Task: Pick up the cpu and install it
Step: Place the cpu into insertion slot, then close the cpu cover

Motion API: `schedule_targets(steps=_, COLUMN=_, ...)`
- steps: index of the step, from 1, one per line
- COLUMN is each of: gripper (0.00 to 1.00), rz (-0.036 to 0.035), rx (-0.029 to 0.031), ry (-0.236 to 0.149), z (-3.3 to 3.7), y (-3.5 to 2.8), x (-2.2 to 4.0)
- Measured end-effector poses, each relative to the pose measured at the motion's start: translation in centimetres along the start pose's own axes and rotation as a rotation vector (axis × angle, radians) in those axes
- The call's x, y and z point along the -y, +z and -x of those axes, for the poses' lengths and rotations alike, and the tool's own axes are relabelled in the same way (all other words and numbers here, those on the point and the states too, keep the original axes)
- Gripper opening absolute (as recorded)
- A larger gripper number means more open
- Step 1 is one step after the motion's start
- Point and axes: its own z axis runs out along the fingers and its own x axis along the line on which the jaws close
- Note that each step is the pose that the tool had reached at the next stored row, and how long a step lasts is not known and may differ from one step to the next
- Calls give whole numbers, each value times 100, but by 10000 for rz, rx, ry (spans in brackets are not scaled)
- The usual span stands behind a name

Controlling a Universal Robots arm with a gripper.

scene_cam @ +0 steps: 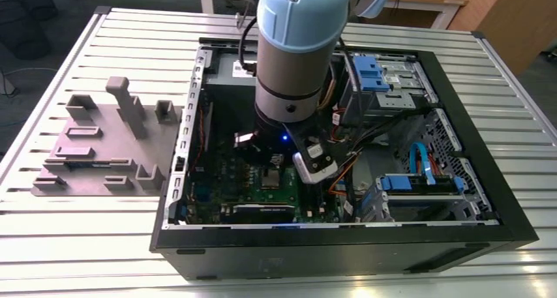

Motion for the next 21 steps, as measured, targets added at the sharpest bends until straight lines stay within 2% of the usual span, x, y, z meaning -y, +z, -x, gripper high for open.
schedule_targets(steps=1, gripper=35, rz=-1, rx=-6, ry=0, z=0, y=-15, x=0)
schedule_targets(steps=4, gripper=17, rz=0, rx=-17, ry=0, z=0, y=-42, x=-1)
schedule_targets(steps=5, gripper=17, rz=2, rx=-19, ry=1, z=0, y=-43, x=-2)
schedule_targets(steps=6, gripper=11, rz=3, rx=-20, ry=1, z=0, y=-43, x=-2)
schedule_targets(steps=21, gripper=10, rz=0, rx=-32, ry=1, z=0, y=-44, x=-1)
